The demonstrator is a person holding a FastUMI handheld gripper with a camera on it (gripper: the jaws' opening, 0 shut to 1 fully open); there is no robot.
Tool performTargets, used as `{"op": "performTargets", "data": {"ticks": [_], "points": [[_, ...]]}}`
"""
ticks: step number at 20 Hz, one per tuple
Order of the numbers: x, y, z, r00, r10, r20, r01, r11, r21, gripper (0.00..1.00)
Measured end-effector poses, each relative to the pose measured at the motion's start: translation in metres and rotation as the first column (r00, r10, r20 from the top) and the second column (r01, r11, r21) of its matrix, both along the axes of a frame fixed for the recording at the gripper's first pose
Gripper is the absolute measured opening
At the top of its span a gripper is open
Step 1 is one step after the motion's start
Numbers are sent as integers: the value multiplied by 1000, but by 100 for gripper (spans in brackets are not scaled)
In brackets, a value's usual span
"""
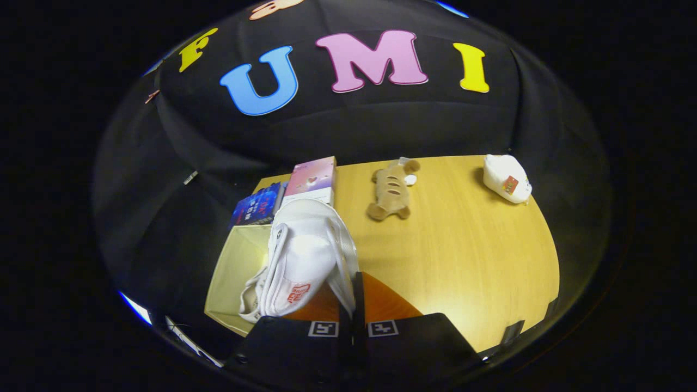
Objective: Open the storage box then place both shoes into the box .Put the left shoe in first, then the right shoe, with the right side of both shoes facing outward in a uniform manner.
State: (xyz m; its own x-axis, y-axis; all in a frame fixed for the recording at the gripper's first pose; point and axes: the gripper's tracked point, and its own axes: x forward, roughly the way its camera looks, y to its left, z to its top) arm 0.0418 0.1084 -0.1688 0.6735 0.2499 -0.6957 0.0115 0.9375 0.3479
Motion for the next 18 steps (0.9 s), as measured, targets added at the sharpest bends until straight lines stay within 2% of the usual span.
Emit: {"op": "performTargets", "data": {"ticks": [4, 7, 11, 15, 18], "points": [[6, 65, 8, 998, 16, -60, -14, 999, 44, 5], [13, 102, -1, 994, 11, -110, -9, 1000, 15, 5], [25, 139, -29, 989, 14, -146, -23, 998, -61, 5], [23, 154, -70, 974, -43, -222, 8, 988, -153, 5], [24, 157, -87, 974, -60, -219, 5, 970, -245, 5]]}}
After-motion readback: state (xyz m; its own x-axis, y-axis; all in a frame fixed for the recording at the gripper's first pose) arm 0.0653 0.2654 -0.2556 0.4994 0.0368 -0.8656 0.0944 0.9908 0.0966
